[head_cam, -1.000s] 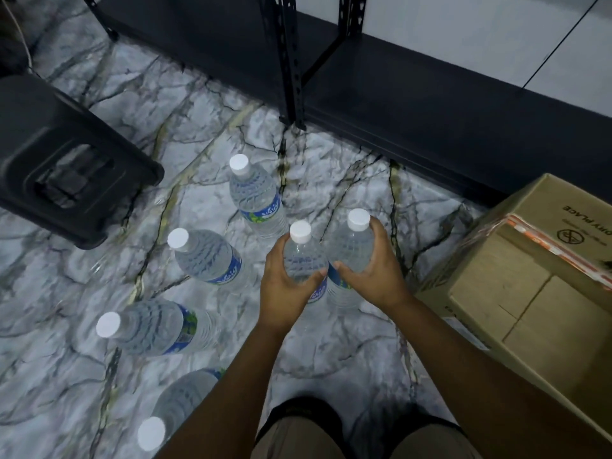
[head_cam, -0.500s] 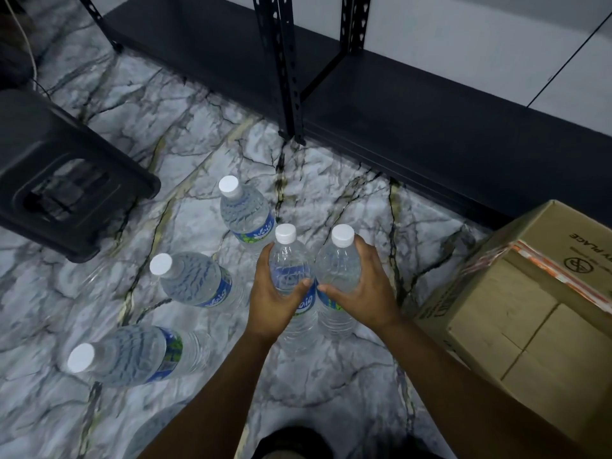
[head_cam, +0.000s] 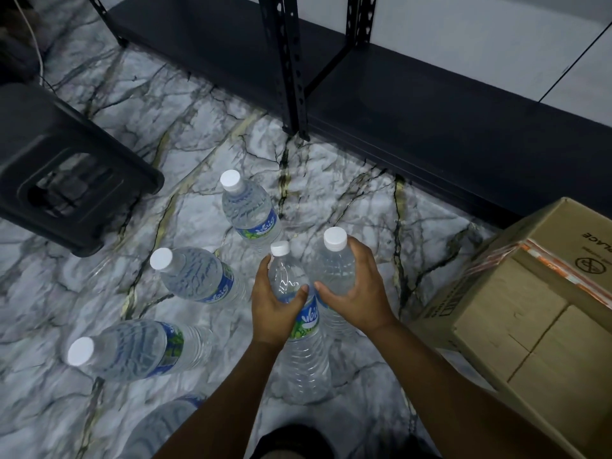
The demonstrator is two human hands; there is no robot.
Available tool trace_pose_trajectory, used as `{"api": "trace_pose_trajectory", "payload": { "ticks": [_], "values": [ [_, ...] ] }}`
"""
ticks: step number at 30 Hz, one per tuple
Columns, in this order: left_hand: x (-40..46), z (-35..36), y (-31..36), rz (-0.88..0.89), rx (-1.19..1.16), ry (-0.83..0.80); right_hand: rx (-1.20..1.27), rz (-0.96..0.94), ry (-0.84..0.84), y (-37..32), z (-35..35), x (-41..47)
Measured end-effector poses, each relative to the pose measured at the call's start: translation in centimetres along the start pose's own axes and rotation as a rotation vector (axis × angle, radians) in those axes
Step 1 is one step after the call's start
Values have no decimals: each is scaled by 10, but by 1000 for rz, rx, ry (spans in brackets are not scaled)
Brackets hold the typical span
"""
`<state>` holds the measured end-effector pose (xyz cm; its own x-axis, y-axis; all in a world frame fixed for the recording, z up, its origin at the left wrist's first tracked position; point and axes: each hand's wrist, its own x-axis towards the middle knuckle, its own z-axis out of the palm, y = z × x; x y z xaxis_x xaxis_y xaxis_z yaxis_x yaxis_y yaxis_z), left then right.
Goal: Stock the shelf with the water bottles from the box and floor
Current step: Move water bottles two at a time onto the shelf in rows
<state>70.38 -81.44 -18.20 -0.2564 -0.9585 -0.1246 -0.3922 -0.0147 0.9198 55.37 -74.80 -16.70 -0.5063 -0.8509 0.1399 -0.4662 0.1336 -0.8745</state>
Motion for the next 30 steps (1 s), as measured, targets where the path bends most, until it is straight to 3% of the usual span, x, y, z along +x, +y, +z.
{"api": "trace_pose_trajectory", "payload": {
  "ticks": [6,15,22,30],
  "values": [
    [0,3,0,-6,2,8,16,69,17,3,-4,3],
    [0,4,-2,25,12,-89,108,371,-106,40,-1,-17],
    [-1,12,2,50,3,-179,118,444,-47,43,-2,-27],
    [-4,10,9,39,25,-176,90,426,-60,35,-4,-27]
  ]
}}
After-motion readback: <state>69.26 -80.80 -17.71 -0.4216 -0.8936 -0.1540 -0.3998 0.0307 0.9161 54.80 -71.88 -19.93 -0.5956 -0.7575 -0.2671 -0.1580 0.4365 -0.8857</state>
